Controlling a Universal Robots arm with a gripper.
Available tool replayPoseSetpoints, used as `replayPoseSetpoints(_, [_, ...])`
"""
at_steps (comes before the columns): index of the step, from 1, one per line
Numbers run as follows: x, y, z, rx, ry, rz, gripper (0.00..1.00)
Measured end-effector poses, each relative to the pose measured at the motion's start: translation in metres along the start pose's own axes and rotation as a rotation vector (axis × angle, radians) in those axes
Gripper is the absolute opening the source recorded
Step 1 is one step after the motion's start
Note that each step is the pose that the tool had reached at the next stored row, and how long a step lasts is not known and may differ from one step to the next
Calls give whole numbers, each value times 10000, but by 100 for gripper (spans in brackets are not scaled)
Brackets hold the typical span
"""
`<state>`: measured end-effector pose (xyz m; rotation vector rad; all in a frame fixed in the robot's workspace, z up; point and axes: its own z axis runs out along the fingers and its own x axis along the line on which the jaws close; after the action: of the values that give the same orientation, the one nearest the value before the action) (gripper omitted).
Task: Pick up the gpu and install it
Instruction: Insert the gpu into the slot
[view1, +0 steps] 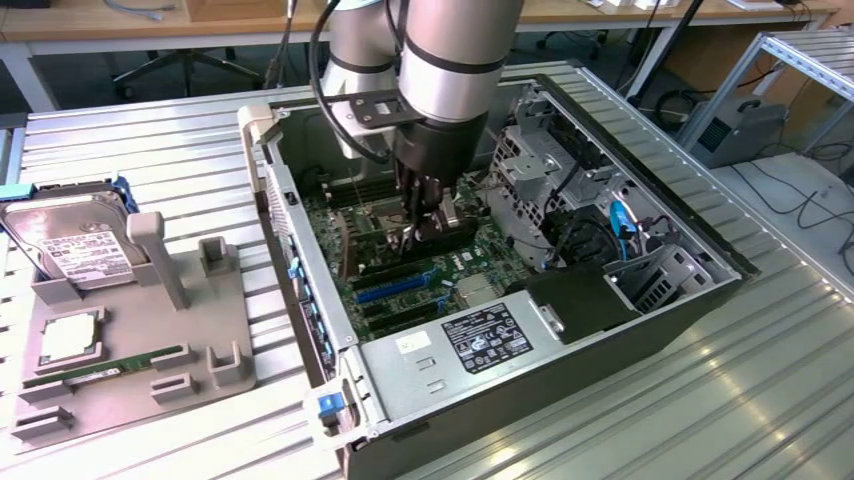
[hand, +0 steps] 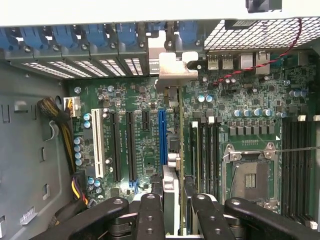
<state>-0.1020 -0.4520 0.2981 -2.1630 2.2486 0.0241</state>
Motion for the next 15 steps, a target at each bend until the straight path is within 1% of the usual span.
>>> replayPoseSetpoints(4, [2,19,49,0,28,0,27])
replayPoseSetpoints(7, [6,44,71,2,41,0,27])
replayPoseSetpoints(8, [7,50,77,2,54,0,27])
replayPoseSetpoints(13, [9,74,111,5,146,-1,27])
replayPoseSetpoints(15, [10,81,123,7,217,-1,27])
